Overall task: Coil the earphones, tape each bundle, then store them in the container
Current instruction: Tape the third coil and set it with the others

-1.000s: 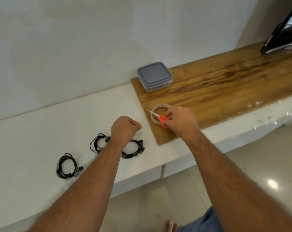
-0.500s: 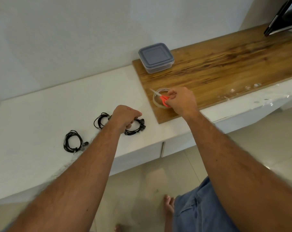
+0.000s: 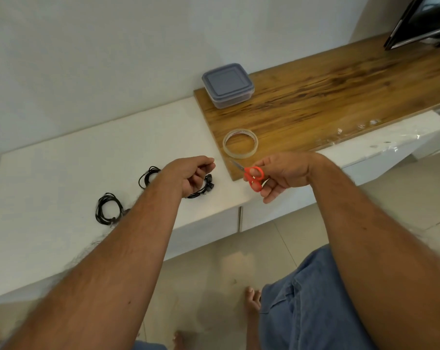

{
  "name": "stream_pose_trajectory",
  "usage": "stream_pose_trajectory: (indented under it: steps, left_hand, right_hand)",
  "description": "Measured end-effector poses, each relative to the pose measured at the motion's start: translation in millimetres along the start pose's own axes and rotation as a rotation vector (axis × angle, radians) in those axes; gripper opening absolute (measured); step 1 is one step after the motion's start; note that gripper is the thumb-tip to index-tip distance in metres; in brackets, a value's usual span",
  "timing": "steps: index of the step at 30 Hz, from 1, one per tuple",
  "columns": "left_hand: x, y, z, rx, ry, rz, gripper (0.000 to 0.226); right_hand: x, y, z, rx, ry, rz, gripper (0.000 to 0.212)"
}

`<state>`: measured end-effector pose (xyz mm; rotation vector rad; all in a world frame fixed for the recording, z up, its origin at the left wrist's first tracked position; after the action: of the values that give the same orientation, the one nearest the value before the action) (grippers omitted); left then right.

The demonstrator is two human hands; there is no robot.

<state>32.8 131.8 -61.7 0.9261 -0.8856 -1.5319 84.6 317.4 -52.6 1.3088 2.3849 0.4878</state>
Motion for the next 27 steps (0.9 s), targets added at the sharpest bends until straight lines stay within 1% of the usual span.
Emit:
stream_pose_trajectory:
  steps: [4,9,14,27]
  left_hand:
    - [-3.2,0.4,-3.5,0.015,0.035,-0.015,0.015]
    - [-3.3,1.7,-4.1,0.010,0.037,-0.008,0.016]
    - [-1.9,0.1,-4.4,0.012,0.024,0.000,0.014]
    - [6.2,-2.8,-5.1,-0.012,-0.019,0.042,0.012]
  right_hand:
    - [-4.5,-2.8,8.4,-0.037,-0.001,-0.035,0.040]
    - [-9.0,-15.1,11.1,0.004,-0.025,-0.060,0.039]
    - [-10.3,-27.5,6.9,0.050,-0.060,-0.036,0.034]
    - [-4.9,-34.8,0.3,0.108,-0.012,0.032,0.037]
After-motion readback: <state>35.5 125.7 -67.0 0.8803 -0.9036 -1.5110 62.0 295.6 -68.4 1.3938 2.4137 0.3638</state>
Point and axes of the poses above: each hand's wrist, its own y-axis away from the middle knuckle, its own x-axis out of the back of the hand, z = x × y, the point moved 8 cm from there along -y, towards the middle knuckle, and after that the axes turned 12 degrees about x, right-handed, at the moved point
